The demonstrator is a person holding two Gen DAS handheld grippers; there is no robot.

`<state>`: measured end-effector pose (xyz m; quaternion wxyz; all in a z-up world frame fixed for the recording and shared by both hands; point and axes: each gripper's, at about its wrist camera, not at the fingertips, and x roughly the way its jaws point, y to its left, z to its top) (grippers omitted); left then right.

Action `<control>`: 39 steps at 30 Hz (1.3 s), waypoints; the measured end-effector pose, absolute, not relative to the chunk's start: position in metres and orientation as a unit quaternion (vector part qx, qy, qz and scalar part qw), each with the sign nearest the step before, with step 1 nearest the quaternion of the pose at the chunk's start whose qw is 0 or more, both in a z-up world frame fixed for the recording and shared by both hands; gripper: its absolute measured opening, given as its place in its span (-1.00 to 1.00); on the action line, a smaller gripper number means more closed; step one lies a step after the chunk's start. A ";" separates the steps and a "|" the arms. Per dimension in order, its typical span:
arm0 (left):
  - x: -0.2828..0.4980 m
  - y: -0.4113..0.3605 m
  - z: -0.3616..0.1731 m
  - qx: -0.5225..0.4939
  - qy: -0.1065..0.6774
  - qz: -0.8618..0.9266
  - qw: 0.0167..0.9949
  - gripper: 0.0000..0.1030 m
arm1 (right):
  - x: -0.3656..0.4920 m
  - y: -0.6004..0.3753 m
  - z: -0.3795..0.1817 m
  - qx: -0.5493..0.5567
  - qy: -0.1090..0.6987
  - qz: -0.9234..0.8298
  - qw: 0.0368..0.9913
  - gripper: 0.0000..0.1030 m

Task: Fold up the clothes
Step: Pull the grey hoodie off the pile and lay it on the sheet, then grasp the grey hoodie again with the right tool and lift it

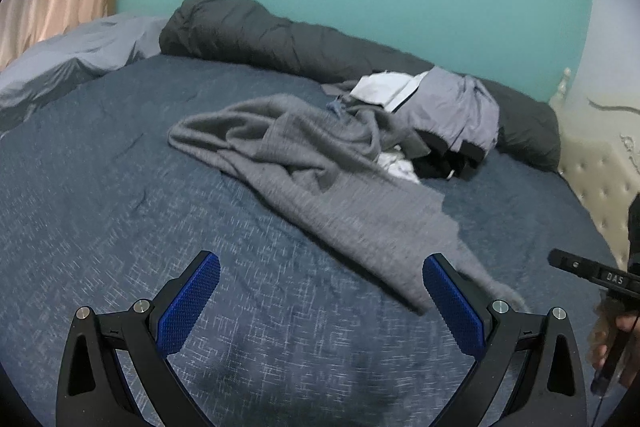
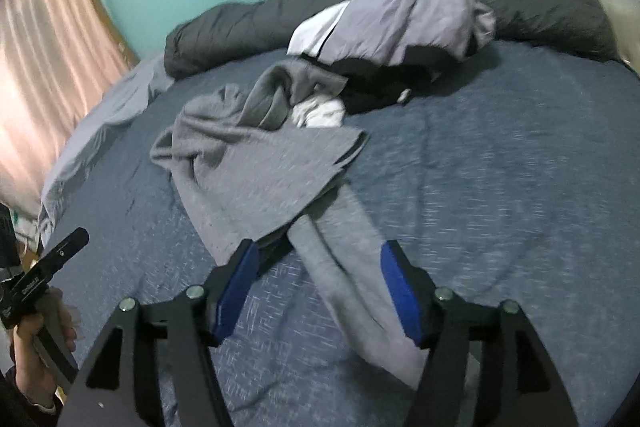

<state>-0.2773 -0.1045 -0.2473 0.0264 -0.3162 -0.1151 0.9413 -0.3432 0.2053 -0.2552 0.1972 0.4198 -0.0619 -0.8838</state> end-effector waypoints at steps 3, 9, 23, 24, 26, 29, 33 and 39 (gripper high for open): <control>-0.286 -0.106 -0.261 -0.326 -0.123 0.937 0.022 1.00 | -0.361 0.187 -0.273 0.437 -0.057 -0.874 0.205 0.30; -0.297 -0.109 -0.269 -0.322 -0.115 0.939 0.021 1.00 | -0.405 0.173 -0.299 0.457 -0.089 -0.864 0.189 0.32; -0.305 -0.124 -0.281 -0.324 -0.125 0.938 0.006 1.00 | -0.454 0.129 -0.328 0.483 -0.071 -0.848 0.208 -0.63; -0.305 -0.126 -0.282 -0.324 -0.128 0.937 0.003 1.00 | -0.452 0.127 -0.326 0.478 -0.069 -0.851 0.209 -0.70; -0.305 -0.129 -0.283 -0.325 -0.132 0.937 0.000 1.00 | -0.444 0.127 -0.315 0.462 -0.065 -0.859 0.210 -0.80; -0.304 -0.134 -0.284 -0.326 -0.136 0.936 -0.005 1.00 | -0.427 0.133 -0.288 0.423 -0.056 -0.874 0.233 -0.82; -0.303 -0.140 -0.281 -0.319 -0.149 0.936 -0.007 1.00 | -0.395 0.157 -0.243 0.373 -0.060 -0.894 0.240 -0.83; -0.299 -0.143 -0.275 -0.311 -0.147 0.939 -0.009 1.00 | -0.337 0.227 -0.172 0.291 -0.074 -0.930 0.212 -0.88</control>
